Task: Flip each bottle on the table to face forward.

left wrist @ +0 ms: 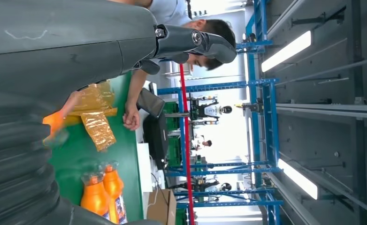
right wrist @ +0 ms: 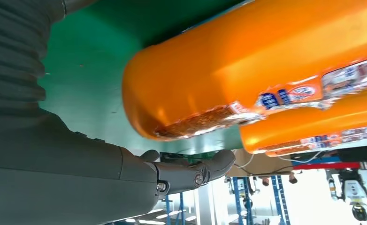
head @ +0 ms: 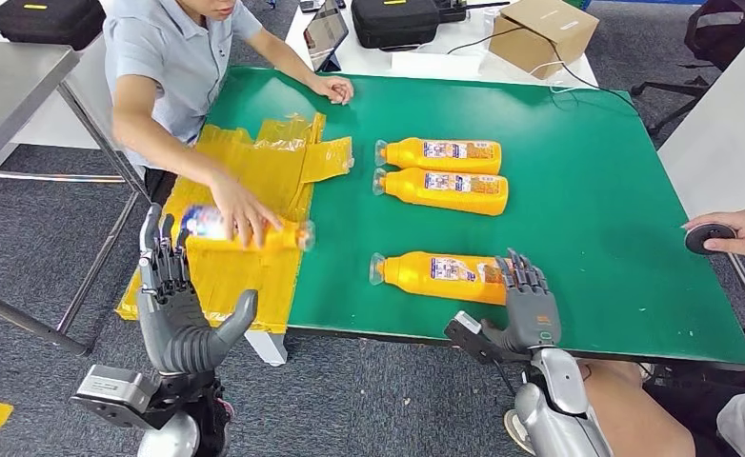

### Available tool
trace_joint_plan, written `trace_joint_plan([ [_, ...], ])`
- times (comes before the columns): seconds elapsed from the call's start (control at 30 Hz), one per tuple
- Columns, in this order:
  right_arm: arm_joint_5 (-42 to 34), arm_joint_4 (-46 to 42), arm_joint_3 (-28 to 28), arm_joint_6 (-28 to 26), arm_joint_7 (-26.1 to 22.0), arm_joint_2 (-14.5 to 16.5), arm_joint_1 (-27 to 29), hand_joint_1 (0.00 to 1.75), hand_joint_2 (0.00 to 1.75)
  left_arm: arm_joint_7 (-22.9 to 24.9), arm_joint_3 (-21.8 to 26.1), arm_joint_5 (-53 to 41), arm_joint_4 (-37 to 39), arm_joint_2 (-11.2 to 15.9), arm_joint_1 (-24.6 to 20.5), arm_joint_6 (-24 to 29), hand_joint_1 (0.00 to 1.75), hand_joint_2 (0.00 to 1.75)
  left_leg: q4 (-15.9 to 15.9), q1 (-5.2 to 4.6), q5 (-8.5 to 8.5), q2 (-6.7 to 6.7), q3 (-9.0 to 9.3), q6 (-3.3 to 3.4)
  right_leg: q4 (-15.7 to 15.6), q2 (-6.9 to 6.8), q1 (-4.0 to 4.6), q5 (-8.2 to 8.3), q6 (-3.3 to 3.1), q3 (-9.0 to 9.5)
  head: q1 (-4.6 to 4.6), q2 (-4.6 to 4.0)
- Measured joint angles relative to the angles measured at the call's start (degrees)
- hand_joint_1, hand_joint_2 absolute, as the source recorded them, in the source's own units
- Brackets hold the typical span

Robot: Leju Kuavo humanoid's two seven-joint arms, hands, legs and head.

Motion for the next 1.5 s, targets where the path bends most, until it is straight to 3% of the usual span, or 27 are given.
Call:
trace_joint_plan([
  [0.33, -1.1, 9.8, 0.1, 2.0, -0.5, 1.0, -7.3, 0.0, 1.75, -0.1, -1.1, 0.3, 2.2, 0.0, -3.1, 0.5, 0.0, 1.75, 0.0, 0.0, 0.03, 0.0, 0.02, 0.02, 0.0, 0.0, 0.0, 0.02, 0.01, 0.03, 0.0, 0.0],
  [0.53, 2.3, 15.6, 0.8, 4.2, 5.4, 1.7, -11.9, 0.04, 1.75, 0.4, -1.6, 0.1, 3.2, 0.0, -4.3, 0.9, 0.0, 1.75, 0.0, 0.0, 0.03, 0.04, 0.06, 0.02, 0.0, 0.01, 0.0, 0.03, 0.01, 0.04, 0.01, 0.0],
  [0.67, 3.1, 19.0, 1.4, 8.6, 8.1, 1.8, -14.9, 1.55, 1.75, 0.9, -1.6, -0.1, 3.5, 0.0, -4.9, 0.9, 0.0, 1.75, 0.0, 0.0, 0.03, 0.04, 0.15, 0.02, 0.0, 0.01, 0.01, 0.03, 0.0, 0.09, 0.01, 0.0],
  [0.83, 2.9, 22.0, 2.0, 13.2, 8.9, 1.7, -17.8, 1.75, 1.75, 1.3, -1.6, -0.1, 4.0, 0.1, -5.7, 0.8, 0.0, 1.75, 0.0, 0.01, 0.02, 0.11, 0.37, 0.03, 0.0, 0.03, 0.0, 0.04, -0.01, 0.27, 0.01, 0.0],
  [1.2, 1.4, 24.7, 2.9, 18.7, 9.0, 1.7, -20.5, 1.75, 1.75, 1.7, -1.6, 0.1, 4.3, 0.2, -5.6, -0.2, 0.0, 1.75, 0.0, 0.01, -0.02, 0.13, 0.81, -0.01, 0.0, 0.05, 0.04, 0.03, -0.01, 0.69, 0.01, 0.0],
  [1.37, -10.0, 23.9, 1.8, 25.7, 0.8, 2.0, -19.0, 1.75, 1.75, 6.9, -1.5, 3.7, 4.5, 0.3, -4.0, -5.0, 0.0, 1.75, 0.0, 0.04, -0.26, 0.28, 1.23, -0.1, -0.1, 0.23, 0.1, -0.05, -0.08, 1.0, 0.02, 0.0],
  [1.5, -23.3, 17.7, 0.1, 29.4, -8.3, 3.8, -13.3, 1.75, 1.75, 10.0, -0.6, 7.4, 6.0, -0.5, -2.1, -6.7, 0.0, 1.75, 0.0, 0.06, -0.3, 0.28, 1.32, -0.13, -0.1, 0.23, 0.14, -0.08, -0.13, 1.1, 0.02, 0.0],
])
